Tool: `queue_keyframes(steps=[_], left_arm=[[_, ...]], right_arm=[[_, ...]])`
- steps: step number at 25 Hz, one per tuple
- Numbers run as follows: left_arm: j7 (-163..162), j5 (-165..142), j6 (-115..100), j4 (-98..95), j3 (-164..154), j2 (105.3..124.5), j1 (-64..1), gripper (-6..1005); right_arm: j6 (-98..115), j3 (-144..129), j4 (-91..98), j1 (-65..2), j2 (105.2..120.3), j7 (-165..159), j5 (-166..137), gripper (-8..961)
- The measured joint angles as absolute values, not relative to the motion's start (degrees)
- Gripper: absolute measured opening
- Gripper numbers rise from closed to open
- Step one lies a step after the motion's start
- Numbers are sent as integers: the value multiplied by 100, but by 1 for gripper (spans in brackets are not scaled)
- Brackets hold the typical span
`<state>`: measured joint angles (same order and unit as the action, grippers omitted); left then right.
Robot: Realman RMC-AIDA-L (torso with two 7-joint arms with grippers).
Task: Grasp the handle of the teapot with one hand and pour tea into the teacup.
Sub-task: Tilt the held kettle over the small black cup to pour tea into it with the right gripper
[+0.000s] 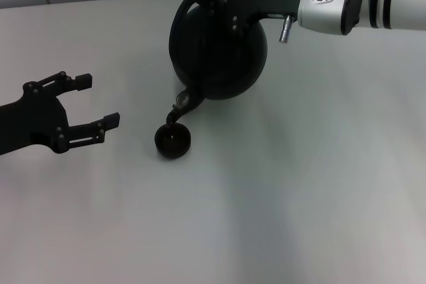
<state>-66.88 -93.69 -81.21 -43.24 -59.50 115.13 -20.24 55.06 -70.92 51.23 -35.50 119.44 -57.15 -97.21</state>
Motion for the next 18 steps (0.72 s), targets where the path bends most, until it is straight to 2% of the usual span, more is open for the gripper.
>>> queue_keyframes(steps=[18], left_arm=[[-6686, -9369, -8038, -4324, -5950, 11504, -2011, 870]], right_arm=[[5348, -7417, 5333, -3531, 11949, -5766, -9927, 94]])
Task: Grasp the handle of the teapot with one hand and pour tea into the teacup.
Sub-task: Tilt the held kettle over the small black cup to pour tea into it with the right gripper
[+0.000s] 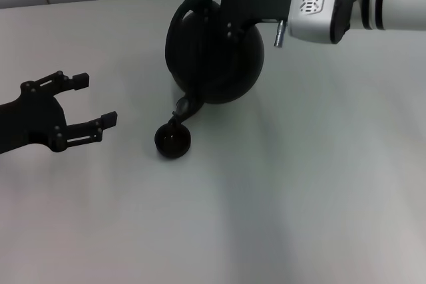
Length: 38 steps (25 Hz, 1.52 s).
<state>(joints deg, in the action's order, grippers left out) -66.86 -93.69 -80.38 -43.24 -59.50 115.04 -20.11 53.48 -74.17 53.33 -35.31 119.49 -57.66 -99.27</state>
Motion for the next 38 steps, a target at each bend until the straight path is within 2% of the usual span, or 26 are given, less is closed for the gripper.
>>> queue_keyframes(steps=[38], left_arm=[[-6596, -9369, -7907, -4324, -5950, 11512, -2007, 870]], right_arm=[[5068, -7700, 5475, -3405, 11953, -6124, -9901, 92]])
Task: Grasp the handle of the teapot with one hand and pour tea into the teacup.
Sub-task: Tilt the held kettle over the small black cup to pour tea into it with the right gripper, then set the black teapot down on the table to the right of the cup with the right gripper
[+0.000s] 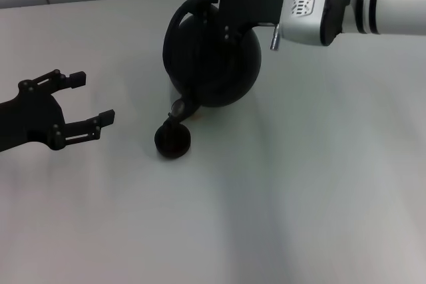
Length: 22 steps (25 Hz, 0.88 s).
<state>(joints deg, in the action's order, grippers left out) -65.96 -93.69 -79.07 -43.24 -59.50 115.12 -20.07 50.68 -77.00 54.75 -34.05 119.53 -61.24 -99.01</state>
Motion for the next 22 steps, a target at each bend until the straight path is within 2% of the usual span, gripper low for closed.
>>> queue_keyframes(steps=[22], left_arm=[[-6522, -9323, -8001, -4379, -5728, 11576, -2028, 870]], right_arm=[[5001, -7383, 4993, -2558, 11962, -6137, -7693, 91]])
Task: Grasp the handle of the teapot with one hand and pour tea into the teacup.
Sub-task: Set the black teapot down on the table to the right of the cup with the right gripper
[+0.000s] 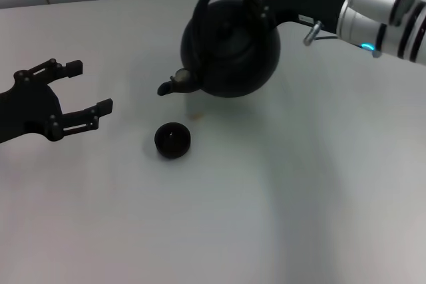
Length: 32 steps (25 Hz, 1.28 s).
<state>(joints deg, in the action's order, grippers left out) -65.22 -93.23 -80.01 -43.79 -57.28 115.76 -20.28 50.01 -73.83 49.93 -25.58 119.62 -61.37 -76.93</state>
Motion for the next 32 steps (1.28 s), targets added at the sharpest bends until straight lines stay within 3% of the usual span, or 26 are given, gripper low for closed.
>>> queue_keyframes(steps=[32], left_arm=[[-6531, -9316, -8115, -4377, -5730, 11724, -1960, 870]], right_arm=[[4919, -6201, 3835, -2437, 11918, -6073, -7680, 89]])
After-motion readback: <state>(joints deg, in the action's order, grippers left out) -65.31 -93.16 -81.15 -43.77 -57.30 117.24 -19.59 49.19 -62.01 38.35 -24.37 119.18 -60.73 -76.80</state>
